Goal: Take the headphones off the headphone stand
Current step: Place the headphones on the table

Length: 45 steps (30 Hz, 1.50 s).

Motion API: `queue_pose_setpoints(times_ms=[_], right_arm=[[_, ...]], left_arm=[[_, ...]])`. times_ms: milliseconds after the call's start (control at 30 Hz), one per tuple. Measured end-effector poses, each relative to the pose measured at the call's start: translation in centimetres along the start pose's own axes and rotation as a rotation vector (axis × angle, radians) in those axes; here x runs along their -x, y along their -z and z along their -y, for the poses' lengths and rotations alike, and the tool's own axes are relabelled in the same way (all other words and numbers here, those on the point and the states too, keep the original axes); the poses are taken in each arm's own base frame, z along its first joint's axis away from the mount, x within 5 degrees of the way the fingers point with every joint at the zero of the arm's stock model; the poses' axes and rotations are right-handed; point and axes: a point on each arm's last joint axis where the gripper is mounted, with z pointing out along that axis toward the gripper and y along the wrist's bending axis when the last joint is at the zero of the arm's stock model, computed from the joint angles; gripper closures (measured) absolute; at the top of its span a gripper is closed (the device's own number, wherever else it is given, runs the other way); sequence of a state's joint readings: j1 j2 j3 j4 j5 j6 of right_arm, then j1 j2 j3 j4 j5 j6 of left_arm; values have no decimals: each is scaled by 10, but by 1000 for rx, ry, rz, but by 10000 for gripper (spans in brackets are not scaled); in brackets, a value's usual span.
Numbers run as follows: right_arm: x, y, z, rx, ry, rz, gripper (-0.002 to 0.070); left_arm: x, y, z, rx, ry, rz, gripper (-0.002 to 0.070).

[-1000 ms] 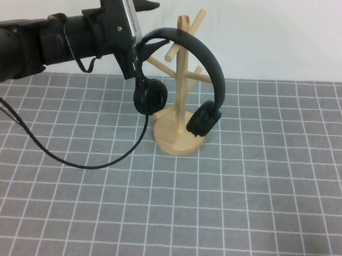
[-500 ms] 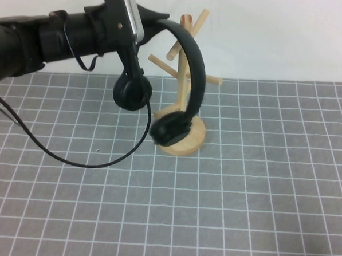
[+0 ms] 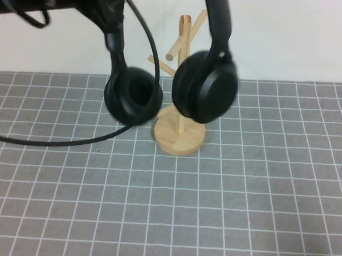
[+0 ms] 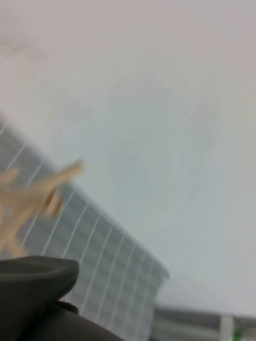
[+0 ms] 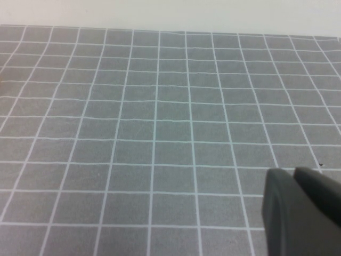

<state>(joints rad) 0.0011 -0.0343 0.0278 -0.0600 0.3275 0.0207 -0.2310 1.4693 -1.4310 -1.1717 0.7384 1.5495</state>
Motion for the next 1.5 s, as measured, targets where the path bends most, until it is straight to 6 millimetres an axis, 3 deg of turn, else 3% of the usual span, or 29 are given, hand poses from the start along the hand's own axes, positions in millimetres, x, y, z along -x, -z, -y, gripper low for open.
queue_pose_setpoints(times_ms=[167,300,400,567,733,933,1100,1233,1367,1500], right_arm=[[0,0,0,0,0,0,685],[0,0,0,0,0,0,685],[0,0,0,0,0,0,685],[0,0,0,0,0,0,685],[0,0,0,0,0,0,685],[0,0,0,0,0,0,685],[0,0,0,0,0,0,685],[0,0,0,0,0,0,685],[0,0,0,0,0,0,685],[0,0,0,0,0,0,685]], left_arm=[[10,36,28,-93,333,-202,634],[-9,51,43,-119,482,-525,634],[-32,50,51,-50,513,-732,634],[-77,21,82,-55,541,-876,634],[-127,-27,114,-114,545,-966,634],[-192,-82,123,-106,565,-1058,634],[-243,-107,132,-132,564,-1187,634],[-256,-120,132,-135,561,-1208,634],[-254,-125,128,-129,552,-1191,631],[-246,-130,123,-128,545,-1170,533]])
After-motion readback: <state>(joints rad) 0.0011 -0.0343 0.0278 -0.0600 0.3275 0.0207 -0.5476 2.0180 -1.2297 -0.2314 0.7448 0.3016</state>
